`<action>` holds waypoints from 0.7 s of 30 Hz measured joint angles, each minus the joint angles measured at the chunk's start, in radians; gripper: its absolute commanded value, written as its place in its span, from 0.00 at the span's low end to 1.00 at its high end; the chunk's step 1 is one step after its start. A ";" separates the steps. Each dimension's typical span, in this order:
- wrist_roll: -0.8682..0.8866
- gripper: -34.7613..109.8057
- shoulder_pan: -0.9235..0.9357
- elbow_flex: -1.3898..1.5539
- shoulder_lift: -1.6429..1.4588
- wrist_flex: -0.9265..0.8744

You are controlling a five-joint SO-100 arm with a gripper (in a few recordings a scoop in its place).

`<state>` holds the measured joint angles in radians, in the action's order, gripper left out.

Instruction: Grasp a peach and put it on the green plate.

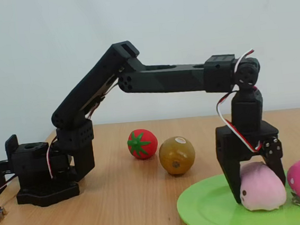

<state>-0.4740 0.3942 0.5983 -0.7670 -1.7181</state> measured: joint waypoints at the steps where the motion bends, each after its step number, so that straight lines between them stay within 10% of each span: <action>1: 0.000 0.48 0.000 0.000 0.000 -0.009; 21: 0.017 0.52 -0.006 0.058 -0.109 -0.055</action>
<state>-0.4571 0.3881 0.6565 -0.8759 -1.7733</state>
